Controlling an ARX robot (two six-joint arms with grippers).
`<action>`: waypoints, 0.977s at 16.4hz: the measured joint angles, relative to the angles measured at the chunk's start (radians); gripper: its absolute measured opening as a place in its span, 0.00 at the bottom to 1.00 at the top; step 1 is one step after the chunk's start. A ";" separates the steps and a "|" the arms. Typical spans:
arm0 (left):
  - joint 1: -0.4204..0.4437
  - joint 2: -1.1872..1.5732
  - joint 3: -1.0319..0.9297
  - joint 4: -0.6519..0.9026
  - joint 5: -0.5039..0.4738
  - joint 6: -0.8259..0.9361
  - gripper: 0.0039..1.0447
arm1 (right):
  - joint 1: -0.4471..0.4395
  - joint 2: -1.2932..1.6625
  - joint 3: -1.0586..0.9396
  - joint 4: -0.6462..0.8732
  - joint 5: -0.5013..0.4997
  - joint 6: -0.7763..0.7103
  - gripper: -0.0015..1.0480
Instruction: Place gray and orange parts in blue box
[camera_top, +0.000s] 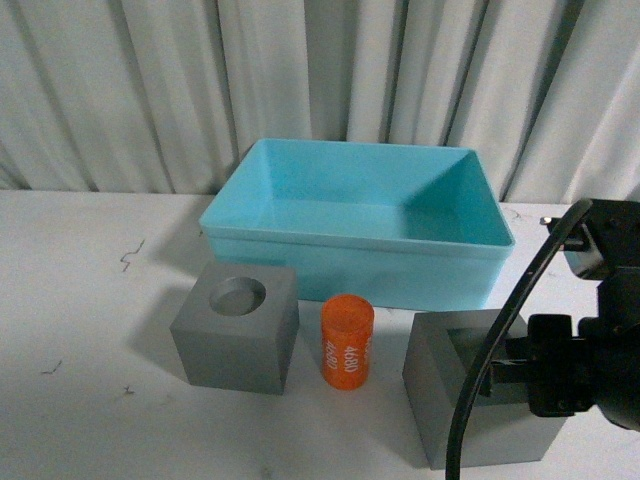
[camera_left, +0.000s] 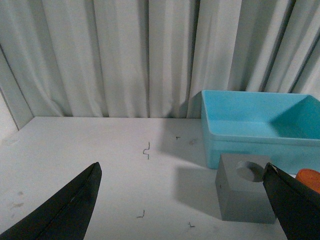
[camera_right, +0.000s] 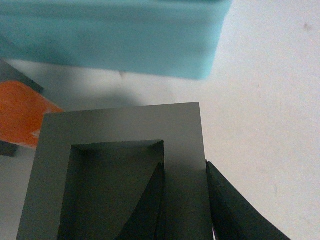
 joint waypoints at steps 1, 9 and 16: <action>0.000 0.000 0.000 0.000 0.000 0.000 0.94 | -0.016 -0.093 -0.004 -0.059 -0.039 -0.024 0.18; 0.000 0.000 0.000 0.000 0.000 0.000 0.94 | -0.138 0.051 0.457 0.118 -0.129 -0.181 0.18; 0.000 0.000 0.000 0.000 0.000 0.000 0.94 | -0.094 0.392 0.743 0.029 -0.043 -0.116 0.18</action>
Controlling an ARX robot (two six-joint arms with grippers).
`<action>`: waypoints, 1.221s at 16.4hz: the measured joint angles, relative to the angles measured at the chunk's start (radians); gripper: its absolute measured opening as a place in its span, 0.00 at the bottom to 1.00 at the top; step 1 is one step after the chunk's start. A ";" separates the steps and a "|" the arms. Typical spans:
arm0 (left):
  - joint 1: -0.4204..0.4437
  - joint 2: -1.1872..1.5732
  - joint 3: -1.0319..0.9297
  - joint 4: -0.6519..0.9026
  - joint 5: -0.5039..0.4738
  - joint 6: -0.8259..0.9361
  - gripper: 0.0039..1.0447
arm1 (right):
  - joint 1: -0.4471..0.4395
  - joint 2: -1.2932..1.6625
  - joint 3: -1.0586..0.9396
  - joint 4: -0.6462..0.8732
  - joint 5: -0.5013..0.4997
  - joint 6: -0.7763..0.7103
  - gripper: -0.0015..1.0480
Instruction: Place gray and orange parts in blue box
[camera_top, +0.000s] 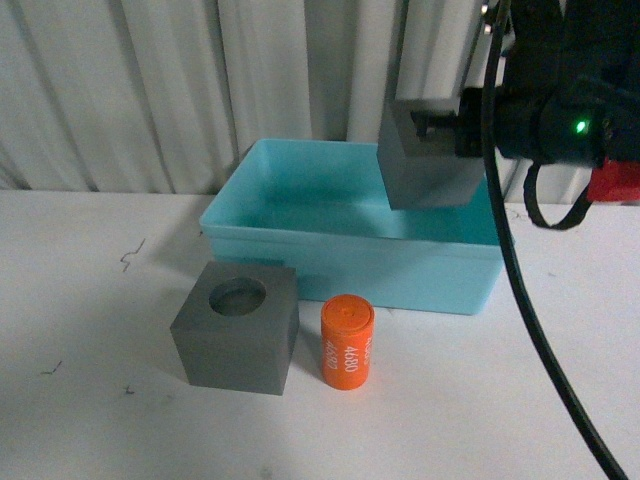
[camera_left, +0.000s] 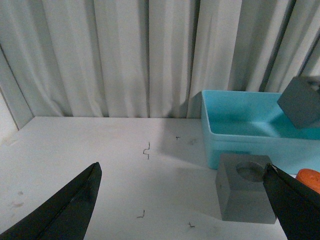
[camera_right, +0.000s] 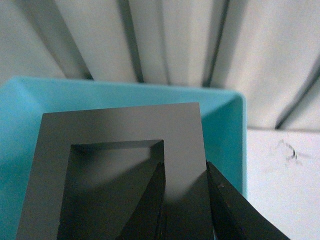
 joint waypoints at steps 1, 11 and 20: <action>0.000 0.000 0.000 0.000 0.000 0.000 0.94 | 0.000 0.032 0.001 -0.020 0.016 0.018 0.18; 0.000 0.000 0.000 0.000 0.000 0.000 0.94 | -0.016 0.044 -0.001 -0.025 0.090 0.069 0.80; 0.000 0.000 0.000 0.000 0.000 0.000 0.94 | -0.230 -1.015 -0.840 -0.351 0.178 0.276 0.94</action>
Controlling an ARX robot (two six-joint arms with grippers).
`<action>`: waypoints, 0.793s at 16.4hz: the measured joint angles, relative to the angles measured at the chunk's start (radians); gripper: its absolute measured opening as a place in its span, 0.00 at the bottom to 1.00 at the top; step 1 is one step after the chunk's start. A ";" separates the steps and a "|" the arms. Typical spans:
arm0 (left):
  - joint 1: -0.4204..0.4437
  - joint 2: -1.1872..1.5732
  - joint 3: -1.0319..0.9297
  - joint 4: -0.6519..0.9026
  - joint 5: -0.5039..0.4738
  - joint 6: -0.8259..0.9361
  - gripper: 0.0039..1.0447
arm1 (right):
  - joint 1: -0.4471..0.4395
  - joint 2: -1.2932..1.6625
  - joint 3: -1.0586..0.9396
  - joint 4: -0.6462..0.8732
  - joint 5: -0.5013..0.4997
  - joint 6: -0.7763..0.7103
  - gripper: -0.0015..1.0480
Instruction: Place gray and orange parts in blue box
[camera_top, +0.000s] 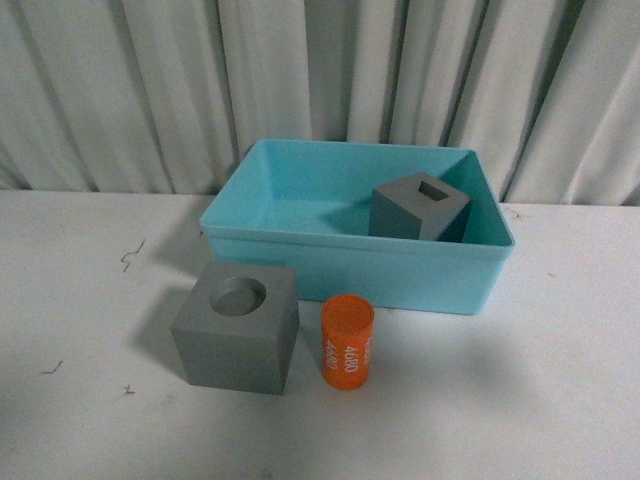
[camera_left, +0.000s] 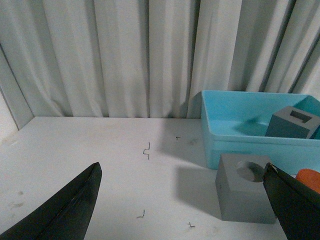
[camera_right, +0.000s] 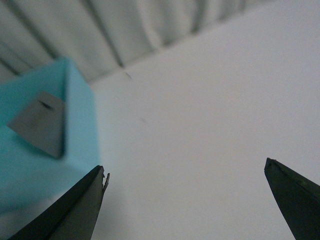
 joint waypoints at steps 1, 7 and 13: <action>0.000 0.000 0.000 0.000 0.000 0.000 0.94 | -0.001 -0.124 -0.084 -0.109 0.043 0.043 0.94; 0.000 0.000 0.000 -0.002 -0.001 0.000 0.94 | 0.019 -0.320 -0.332 0.375 -0.188 -0.184 0.66; 0.000 0.000 0.000 0.000 0.000 0.000 0.94 | 0.013 -0.528 -0.415 0.327 -0.189 -0.362 0.01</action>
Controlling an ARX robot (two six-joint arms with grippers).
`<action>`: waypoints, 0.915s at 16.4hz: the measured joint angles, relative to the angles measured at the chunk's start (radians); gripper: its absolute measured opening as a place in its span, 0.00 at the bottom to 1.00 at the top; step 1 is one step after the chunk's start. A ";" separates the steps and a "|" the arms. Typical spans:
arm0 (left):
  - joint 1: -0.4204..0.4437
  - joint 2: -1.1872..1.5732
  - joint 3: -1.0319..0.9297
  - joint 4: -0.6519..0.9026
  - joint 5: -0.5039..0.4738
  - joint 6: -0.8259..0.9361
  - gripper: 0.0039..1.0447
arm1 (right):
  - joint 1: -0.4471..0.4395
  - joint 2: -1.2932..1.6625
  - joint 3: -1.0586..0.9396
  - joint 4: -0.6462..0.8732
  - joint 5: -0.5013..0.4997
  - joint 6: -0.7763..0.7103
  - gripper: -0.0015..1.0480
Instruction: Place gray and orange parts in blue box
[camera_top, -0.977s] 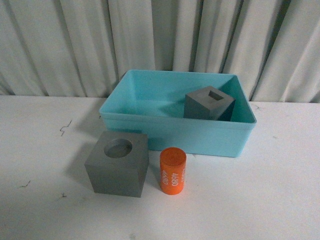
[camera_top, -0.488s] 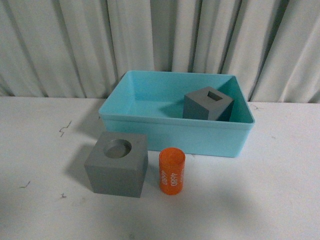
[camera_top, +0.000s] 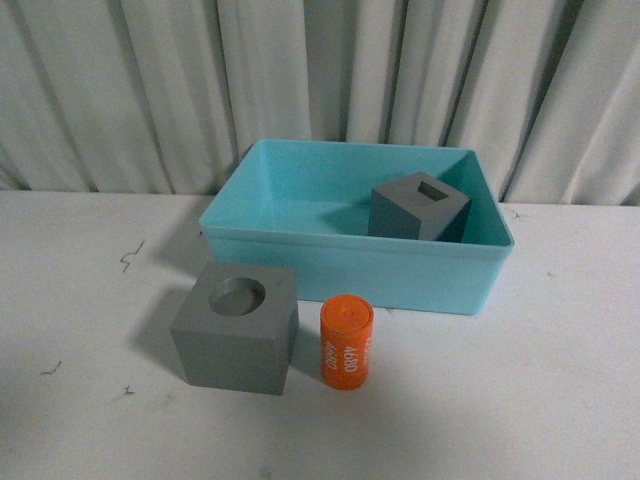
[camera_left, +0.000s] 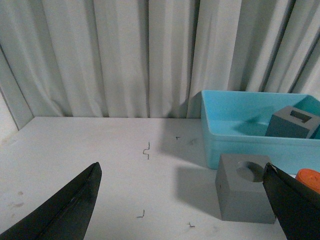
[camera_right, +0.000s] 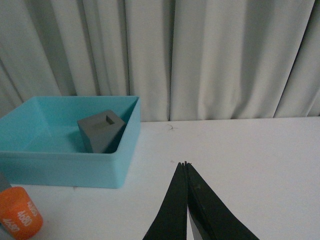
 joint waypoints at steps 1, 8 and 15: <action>0.000 0.000 0.000 0.000 0.000 0.000 0.94 | 0.000 -0.030 -0.004 -0.019 0.000 -0.003 0.02; 0.000 0.000 0.000 0.000 0.000 0.000 0.94 | 0.000 -0.253 -0.042 -0.182 0.000 -0.004 0.02; 0.000 0.000 0.000 0.000 0.000 0.000 0.94 | 0.000 -0.425 -0.042 -0.351 0.000 -0.004 0.02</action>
